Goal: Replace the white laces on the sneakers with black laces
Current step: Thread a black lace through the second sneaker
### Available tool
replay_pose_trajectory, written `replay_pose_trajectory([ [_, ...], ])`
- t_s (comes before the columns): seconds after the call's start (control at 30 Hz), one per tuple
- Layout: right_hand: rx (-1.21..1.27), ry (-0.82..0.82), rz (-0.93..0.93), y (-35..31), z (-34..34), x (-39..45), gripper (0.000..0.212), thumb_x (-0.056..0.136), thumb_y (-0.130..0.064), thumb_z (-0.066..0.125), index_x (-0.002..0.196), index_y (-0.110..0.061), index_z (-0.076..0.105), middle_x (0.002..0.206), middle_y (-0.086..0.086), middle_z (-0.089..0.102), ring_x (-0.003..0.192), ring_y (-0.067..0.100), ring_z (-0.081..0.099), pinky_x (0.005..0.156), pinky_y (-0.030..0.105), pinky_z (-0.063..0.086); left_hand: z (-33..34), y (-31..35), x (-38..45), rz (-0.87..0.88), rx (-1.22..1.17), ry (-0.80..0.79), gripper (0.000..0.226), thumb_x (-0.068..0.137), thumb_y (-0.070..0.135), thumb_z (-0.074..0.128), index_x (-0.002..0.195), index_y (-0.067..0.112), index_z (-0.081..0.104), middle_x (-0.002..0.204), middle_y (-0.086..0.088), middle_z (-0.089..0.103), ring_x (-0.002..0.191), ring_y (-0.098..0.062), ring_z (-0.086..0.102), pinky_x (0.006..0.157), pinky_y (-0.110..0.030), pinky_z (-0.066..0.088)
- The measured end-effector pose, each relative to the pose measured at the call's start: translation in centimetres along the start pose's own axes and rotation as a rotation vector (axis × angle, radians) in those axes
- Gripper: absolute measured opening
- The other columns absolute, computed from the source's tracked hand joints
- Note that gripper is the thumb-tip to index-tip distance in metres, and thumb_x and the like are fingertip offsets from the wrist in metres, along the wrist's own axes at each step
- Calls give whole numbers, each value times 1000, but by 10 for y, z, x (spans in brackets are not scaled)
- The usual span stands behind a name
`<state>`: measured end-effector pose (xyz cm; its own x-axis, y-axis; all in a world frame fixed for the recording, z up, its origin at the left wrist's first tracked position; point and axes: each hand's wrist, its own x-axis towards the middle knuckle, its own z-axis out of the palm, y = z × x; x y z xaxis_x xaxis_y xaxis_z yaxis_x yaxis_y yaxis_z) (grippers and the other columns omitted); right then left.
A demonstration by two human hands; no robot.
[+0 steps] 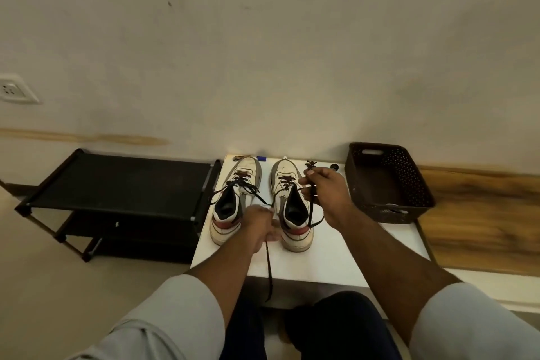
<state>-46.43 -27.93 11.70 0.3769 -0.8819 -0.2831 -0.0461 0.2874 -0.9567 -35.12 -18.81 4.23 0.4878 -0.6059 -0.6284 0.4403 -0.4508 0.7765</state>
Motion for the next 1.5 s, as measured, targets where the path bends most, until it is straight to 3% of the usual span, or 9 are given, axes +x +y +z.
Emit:
replay_pose_trajectory([
  [0.13, 124, 4, -76, -28, 2, -17, 10, 97, -11, 54, 100, -6, 62, 79, 7, 66, 59, 14, 55, 59, 27, 49, 2, 40, -19, 524, 13, 319, 6, 87, 13, 67, 81, 12, 67, 76, -5, 68, 71, -24, 65, 68, -37, 57],
  [0.27, 257, -3, -159, -66, 3, -40, 9, 96, -13, 56, 99, -10, 64, 82, 4, 68, 62, 13, 56, 61, 25, 48, 18, 90, -54, 702, -131, 210, 12, 81, 5, 72, 82, 16, 70, 76, -1, 71, 70, -15, 66, 69, -30, 52],
  [0.43, 299, -48, -270, -115, 4, -64, 8, 95, -16, 58, 95, -13, 65, 81, 2, 69, 62, 11, 57, 65, 25, 51, 28, 136, -103, 602, -192, -15, 28, 81, 5, 72, 106, 17, 69, 91, -2, 69, 78, -10, 58, 65, -27, 44],
  [0.57, 299, -59, -327, -146, 5, -76, 6, 94, -15, 59, 95, -12, 65, 83, 5, 69, 62, 12, 57, 65, 26, 51, 27, 154, -123, 477, -222, -179, 40, 83, -1, 69, 116, 19, 61, 90, -10, 67, 56, -11, 46, 46, -24, 35],
  [0.8, 284, -66, -389, -164, -2, -86, 7, 95, -12, 57, 96, -10, 63, 83, 8, 70, 69, 17, 62, 69, 29, 52, 26, 174, -145, 464, -275, -394, 34, 92, 1, 58, 125, 10, 56, 74, -6, 62, 61, -15, 56, 58, -27, 55],
  [0.97, 276, -28, -411, -175, -9, -84, 7, 95, -11, 57, 98, -11, 64, 85, 8, 71, 73, 19, 63, 75, 33, 54, 18, 193, -158, 639, 258, -371, 43, 80, -3, 73, 119, 12, 62, 89, -11, 67, 80, -19, 67, 74, -30, 58],
  [1.13, 275, -7, -407, -180, -8, -81, 11, 95, -11, 58, 104, -8, 63, 87, 9, 71, 75, 19, 64, 75, 32, 54, 19, 206, -155, 904, 896, 41, 26, 77, 1, 77, 102, 4, 71, 91, -13, 71, 78, -24, 71, 71, -28, 59],
  [1.27, 282, -7, -421, -184, -5, -78, 8, 95, -11, 57, 101, -9, 63, 86, 10, 70, 73, 19, 63, 74, 33, 55, 19, 221, -155, 920, 763, 128, 9, 86, 7, 70, 95, 5, 69, 88, -12, 69, 67, -21, 63, 57, -28, 52],
  [1.5, 302, -45, -438, -198, -1, -76, 5, 94, -10, 59, 96, -9, 64, 83, 12, 69, 70, 21, 63, 74, 35, 57, 24, 227, -162, 649, -30, -179, 38, 86, -4, 65, 116, 15, 53, 98, -18, 68, 62, -16, 51, 55, -28, 45],
])
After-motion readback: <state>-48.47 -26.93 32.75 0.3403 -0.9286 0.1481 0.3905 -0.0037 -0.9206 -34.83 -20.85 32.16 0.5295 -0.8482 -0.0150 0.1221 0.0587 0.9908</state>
